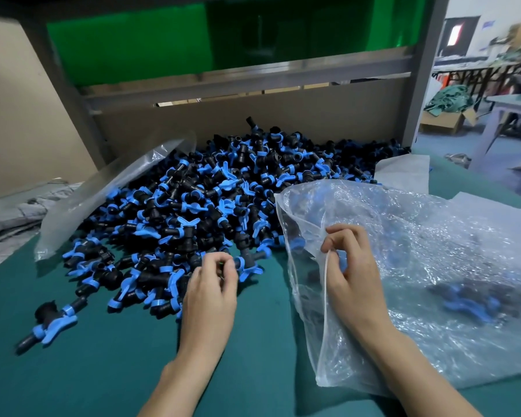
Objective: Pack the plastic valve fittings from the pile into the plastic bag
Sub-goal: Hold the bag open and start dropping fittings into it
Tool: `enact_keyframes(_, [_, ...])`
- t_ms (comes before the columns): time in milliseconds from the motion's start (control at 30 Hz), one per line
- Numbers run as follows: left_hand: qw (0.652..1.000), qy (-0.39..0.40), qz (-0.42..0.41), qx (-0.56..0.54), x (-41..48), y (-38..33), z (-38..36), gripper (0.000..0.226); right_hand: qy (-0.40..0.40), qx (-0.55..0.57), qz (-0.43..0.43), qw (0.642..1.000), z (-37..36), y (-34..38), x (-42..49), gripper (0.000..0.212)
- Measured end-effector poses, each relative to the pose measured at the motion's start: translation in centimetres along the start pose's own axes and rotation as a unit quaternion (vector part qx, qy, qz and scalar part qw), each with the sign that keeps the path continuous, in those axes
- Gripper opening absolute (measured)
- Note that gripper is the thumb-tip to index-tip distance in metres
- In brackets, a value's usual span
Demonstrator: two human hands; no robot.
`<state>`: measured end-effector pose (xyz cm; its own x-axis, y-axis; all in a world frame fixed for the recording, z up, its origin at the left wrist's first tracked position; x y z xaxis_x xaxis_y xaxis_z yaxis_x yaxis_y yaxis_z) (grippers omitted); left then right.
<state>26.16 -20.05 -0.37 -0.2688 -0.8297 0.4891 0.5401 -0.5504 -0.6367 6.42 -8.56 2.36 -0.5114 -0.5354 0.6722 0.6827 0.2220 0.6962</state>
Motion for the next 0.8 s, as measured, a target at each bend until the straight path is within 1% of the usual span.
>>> enact_keyframes(33, [0.993, 0.004, 0.052, -0.103, 0.0, 0.5, -0.1, 0.010, 0.001, -0.001, 0.002, 1.000, 0.0, 0.0, 0.0, 0.019])
enact_keyframes(67, [0.980, 0.005, 0.091, -0.175, 0.1, 0.8, -0.2, 0.011, 0.002, -0.002, 0.004, 1.000, 0.0, 0.1, 0.0, 0.018])
enact_keyframes(100, [0.968, 0.003, 0.118, -0.220, 0.2, 1.1, -0.2, 0.012, 0.003, -0.004, 0.007, 1.000, -0.1, 0.1, 0.0, 0.018])
enact_keyframes(167, [0.952, 0.005, 0.146, -0.270, 0.4, 1.4, -0.3, 0.016, 0.004, -0.006, 0.008, 1.000, -0.1, 0.1, 0.0, 0.018])
enact_keyframes(300, [0.943, 0.006, 0.151, -0.298, 0.6, 1.7, -0.3, 0.022, 0.001, -0.006, 0.009, 1.000, 0.0, 0.1, 0.0, 0.019])
enact_keyframes(400, [0.938, 0.003, 0.150, -0.313, 0.7, 1.7, -0.4, 0.020, 0.001, -0.006, 0.013, 1.000, -0.1, 0.1, 0.0, 0.018])
enact_keyframes(500, [0.937, 0.017, 0.141, -0.319, 0.6, 1.4, -0.6, 0.014, 0.001, 0.002, 0.014, 1.000, -0.1, 0.1, 0.0, 0.019])
enact_keyframes(600, [0.938, 0.035, 0.146, -0.313, 0.4, 1.6, -0.9, 0.018, 0.001, 0.006, 0.014, 1.000, 0.0, 0.1, 0.0, 0.020])
enact_keyframes(800, [0.907, 0.068, 0.198, -0.365, 0.5, 1.8, -1.3, 0.027, -0.005, 0.004, 0.013, 1.000, 0.1, 0.3, 0.0, 0.020])
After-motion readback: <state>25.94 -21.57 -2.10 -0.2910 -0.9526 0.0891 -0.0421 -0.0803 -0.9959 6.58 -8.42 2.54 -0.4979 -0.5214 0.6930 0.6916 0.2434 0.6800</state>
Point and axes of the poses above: each hand's wrist, its own x-axis towards the middle knuckle, its own z-axis out of the back of the hand, y = z × x, the point moved 5 cm from there along x, towards the middle knuckle, and after that the axes turned 2 degrees about x, right-handed, at the moved point
